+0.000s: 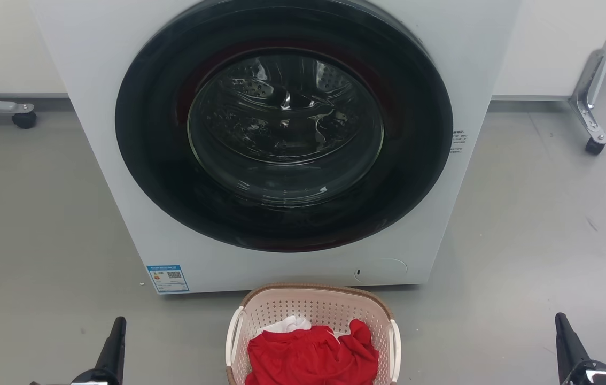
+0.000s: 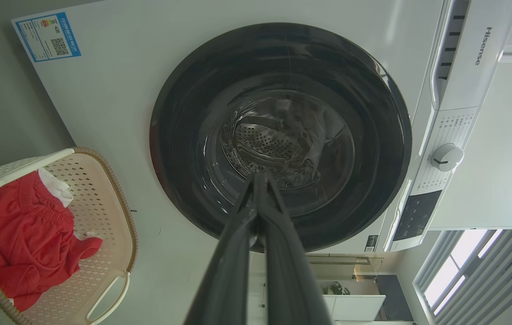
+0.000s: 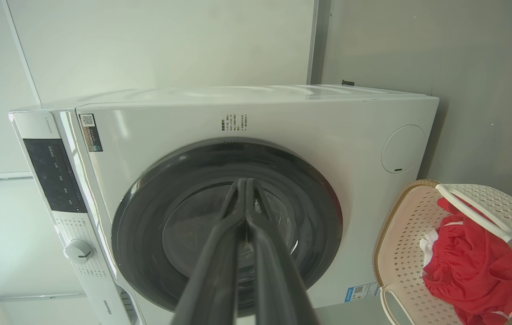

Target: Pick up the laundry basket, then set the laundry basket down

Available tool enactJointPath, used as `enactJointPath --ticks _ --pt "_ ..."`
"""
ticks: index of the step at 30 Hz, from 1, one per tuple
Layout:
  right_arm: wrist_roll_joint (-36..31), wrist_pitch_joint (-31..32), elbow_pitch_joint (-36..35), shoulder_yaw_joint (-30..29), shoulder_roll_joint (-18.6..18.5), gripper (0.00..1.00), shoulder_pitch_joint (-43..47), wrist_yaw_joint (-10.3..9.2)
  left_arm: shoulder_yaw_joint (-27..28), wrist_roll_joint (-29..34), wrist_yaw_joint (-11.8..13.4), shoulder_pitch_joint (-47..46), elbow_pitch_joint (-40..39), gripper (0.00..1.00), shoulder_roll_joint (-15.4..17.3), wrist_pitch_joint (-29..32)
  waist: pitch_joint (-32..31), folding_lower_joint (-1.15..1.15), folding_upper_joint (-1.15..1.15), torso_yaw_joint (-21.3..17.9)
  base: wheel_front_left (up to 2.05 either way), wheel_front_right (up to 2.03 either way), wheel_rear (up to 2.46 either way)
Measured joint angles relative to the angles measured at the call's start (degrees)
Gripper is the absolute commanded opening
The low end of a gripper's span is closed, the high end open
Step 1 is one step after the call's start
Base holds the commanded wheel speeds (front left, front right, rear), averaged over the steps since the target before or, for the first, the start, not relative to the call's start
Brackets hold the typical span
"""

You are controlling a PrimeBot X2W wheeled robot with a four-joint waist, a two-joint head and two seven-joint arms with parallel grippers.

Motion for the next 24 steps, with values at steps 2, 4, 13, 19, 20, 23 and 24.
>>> enactJointPath --ticks 2,4,13,19,20,23,24 --pt "0.0 0.0 0.0 0.0 0.0 0.0 0.0 0.0 0.0 0.0 0.0 0.0 0.0 0.0 0.0 0.0 0.0 0.0 0.0 0.0 0.0 0.0 0.0" --pt "0.0 0.0 0.2 0.0 0.0 0.0 0.1 -0.01 0.0 0.0 0.0 0.1 0.2 0.0 0.0 0.0 0.0 0.0 0.0 0.0 0.0 0.0 0.0" --pt "0.0 -0.6 3.3 1.3 1.3 1.0 3.0 -0.32 -1.2 0.1 0.1 3.5 3.1 1.0 -0.8 -0.6 0.0 0.0 0.0 0.0 0.0 0.0 0.0" --pt "-0.3 -2.0 3.3 2.6 1.3 1.0 3.0 -0.34 -2.4 1.9 0.6 3.5 2.4 1.0 -0.8 -1.9 -0.1 0.0 0.0 0.0 0.0 0.0 0.0" --pt "-0.6 -2.1 3.2 2.7 1.3 1.0 3.0 -0.35 -2.5 2.4 0.6 3.5 2.3 1.0 -0.8 -2.1 -0.1 0.0 0.0 0.0 0.0 0.0 0.0" --pt "-1.5 -2.7 3.1 3.2 1.3 1.0 3.0 -0.53 -3.2 3.9 1.1 3.5 1.7 1.0 -0.8 -2.8 -0.1 0.0 0.0 0.1 0.0 0.0 0.0" --pt "-1.9 -3.1 2.9 3.5 1.3 1.0 3.0 -0.86 -3.4 4.3 1.2 3.5 1.6 1.0 -0.8 -3.1 -0.1 0.0 0.0 0.1 0.0 0.0 0.0"
